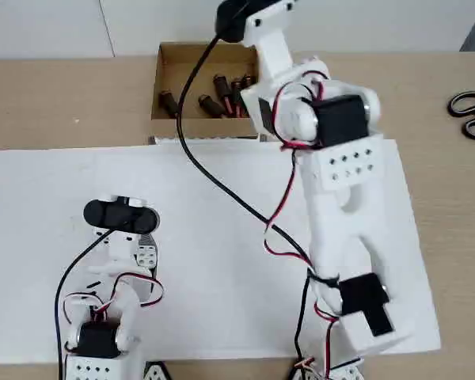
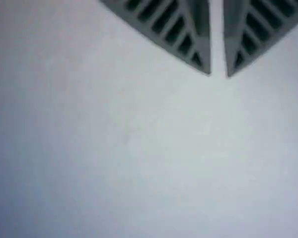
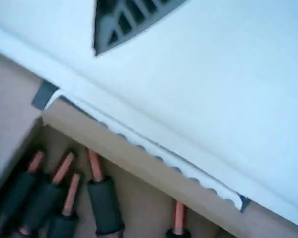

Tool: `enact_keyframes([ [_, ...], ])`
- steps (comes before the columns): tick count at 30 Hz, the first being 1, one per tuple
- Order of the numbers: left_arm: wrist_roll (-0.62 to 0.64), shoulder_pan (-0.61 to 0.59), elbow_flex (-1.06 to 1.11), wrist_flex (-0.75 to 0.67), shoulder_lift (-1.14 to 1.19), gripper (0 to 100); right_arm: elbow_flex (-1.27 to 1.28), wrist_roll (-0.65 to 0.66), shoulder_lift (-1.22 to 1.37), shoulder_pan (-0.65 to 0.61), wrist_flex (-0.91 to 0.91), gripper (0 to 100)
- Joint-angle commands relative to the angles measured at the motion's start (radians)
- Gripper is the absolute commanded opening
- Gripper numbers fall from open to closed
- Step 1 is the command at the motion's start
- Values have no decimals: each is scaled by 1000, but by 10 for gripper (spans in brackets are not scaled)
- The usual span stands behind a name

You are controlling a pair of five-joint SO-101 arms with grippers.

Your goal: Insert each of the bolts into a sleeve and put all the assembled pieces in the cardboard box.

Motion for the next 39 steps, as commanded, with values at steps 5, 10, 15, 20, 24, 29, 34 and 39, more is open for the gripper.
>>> enact_keyframes([
  [5, 0, -3, -7, -26, -11, 6, -41, -126, -205, 108, 147, 3],
  [10, 0, -3, -7, -26, -11, 6, 117, -150, -348, 197, 153, 2],
  [15, 0, -3, -7, -26, -11, 6, 491, -152, -611, 206, 143, 2],
  [20, 0, -3, -7, -26, -11, 6, 950, -196, -866, 228, 42, 2],
  [24, 0, -3, -7, -26, -11, 6, 1333, -203, -1086, 277, -134, 2],
  [29, 0, -3, -7, -26, -11, 6, 1780, -199, -1368, 300, -349, 2],
  [34, 0, -3, -7, -26, -11, 6, 2111, -120, -1650, 300, -460, 2],
  [39, 0, -3, -7, -26, -11, 6, 2318, -71, -1886, 298, -469, 2],
])
